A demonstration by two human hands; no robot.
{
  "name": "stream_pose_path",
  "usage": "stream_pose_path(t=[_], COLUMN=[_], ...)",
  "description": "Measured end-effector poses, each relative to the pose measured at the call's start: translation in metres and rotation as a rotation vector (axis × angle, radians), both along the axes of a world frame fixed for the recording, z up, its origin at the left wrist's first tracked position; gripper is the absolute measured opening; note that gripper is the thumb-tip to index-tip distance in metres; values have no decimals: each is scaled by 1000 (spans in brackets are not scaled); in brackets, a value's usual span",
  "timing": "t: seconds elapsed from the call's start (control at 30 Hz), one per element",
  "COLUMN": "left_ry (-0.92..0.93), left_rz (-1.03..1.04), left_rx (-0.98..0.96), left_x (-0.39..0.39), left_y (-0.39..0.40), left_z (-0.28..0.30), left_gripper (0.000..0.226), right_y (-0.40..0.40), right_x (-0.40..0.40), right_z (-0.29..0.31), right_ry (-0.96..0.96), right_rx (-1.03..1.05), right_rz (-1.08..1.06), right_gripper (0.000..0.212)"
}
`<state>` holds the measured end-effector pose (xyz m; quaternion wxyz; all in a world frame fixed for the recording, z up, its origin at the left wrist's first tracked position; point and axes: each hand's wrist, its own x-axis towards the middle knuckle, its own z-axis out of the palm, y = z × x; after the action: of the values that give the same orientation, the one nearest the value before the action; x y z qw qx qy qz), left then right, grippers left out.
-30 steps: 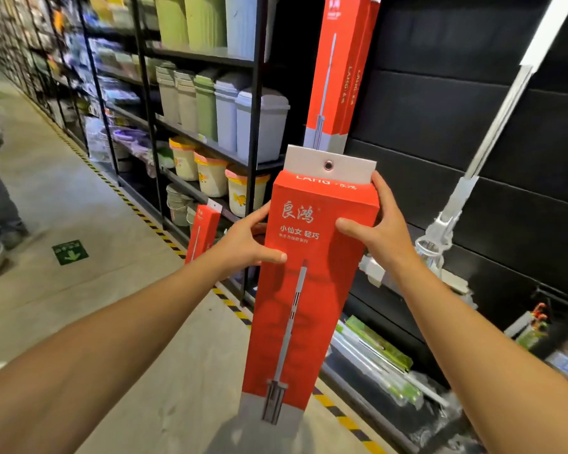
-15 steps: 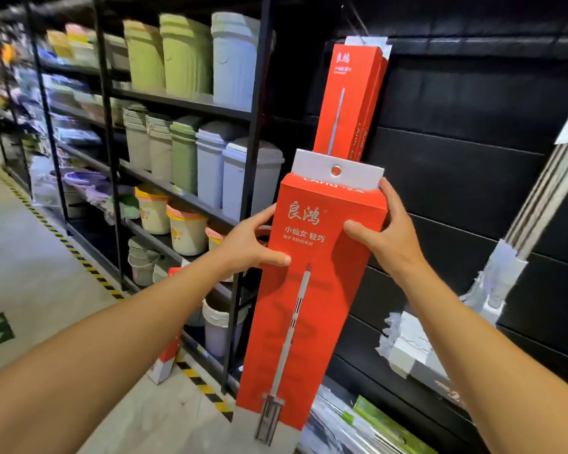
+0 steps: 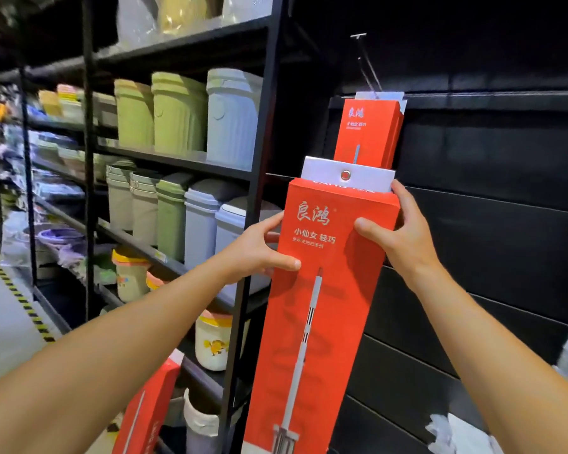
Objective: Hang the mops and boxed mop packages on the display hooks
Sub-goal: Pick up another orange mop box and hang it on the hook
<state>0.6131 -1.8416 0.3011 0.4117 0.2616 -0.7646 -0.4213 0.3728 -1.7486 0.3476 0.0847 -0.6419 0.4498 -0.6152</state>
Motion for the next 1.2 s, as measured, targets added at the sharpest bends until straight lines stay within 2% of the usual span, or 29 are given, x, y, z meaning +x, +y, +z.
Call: stream_pose_path(t=[0.23,0.47,0.73,0.9,1.0,1.2], left_ry=[16,101,203,220,230,259], left_rz=[0,-104,-284,-370,-392,-408], left_rx=[-121,-221,-255,-300,-343,-389], left_x=[-16,-35,-41,-45,-50,-70], left_y=[-90,-160,-234,-269,-289,-315], left_z=[49,99,138,172,189,221], left_gripper=[90,85,80,79,79,74], right_y=[-81,-131,-176,-196,-204,-220], right_x=[-13,-18,-5,-1,1,-5], right_z=[46,100,150,180,196,232], right_ry=[43,75,147,170,198,241], right_rx=[-68,-178,-233,-275,-290,-315], right_rz=[-34,-73,-170,-239,-269,-298], right_gripper=[90,89,69,71,71,54])
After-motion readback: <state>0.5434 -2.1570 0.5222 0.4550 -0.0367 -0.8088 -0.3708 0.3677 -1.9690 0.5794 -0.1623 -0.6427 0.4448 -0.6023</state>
